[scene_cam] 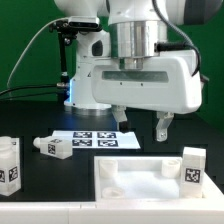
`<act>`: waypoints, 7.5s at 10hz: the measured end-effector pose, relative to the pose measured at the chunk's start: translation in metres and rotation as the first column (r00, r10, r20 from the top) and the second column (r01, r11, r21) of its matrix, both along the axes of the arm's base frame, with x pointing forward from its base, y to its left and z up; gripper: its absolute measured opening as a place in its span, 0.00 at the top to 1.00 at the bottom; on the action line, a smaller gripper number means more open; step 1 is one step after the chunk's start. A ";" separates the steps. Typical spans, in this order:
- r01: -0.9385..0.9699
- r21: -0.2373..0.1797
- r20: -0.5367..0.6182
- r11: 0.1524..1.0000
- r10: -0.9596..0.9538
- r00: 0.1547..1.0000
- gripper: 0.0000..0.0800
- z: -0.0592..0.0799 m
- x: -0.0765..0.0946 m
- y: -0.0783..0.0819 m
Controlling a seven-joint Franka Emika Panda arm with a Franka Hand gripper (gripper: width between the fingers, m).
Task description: Assemble square table
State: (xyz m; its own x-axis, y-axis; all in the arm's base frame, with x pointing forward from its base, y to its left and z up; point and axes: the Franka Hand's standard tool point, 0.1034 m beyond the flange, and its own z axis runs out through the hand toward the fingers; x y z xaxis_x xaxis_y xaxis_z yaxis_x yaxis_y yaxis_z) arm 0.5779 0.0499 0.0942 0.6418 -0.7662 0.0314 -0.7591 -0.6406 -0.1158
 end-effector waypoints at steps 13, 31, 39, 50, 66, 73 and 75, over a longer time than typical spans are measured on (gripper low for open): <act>-0.931 -0.084 -0.106 0.356 0.925 0.364 0.19 -0.021 -0.031 -0.049; -0.892 0.399 -0.497 0.212 0.868 -0.016 0.19 -0.041 -0.096 -0.079; -0.871 0.443 -0.532 0.212 0.844 -0.065 0.19 -0.050 -0.118 -0.098; -0.827 0.492 -0.618 0.272 0.778 -0.112 0.19 -0.068 -0.147 -0.118; -0.768 0.521 -0.633 0.372 0.772 -0.055 0.64 -0.053 -0.142 -0.100; -0.895 0.306 -0.475 0.324 0.867 0.152 0.64 -0.012 -0.092 -0.079; -0.871 0.219 -0.359 0.440 0.866 0.347 0.64 0.017 -0.058 -0.068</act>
Offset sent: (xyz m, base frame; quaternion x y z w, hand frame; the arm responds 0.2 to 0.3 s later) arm -0.0250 -0.0136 -0.0249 0.0521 -0.0005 -0.1304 0.9901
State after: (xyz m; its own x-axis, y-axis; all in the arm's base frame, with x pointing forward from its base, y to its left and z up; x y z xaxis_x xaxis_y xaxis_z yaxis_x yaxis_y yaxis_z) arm 0.5202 -0.0184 0.1115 0.9012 0.2263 -0.3697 0.2540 -0.9668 0.0273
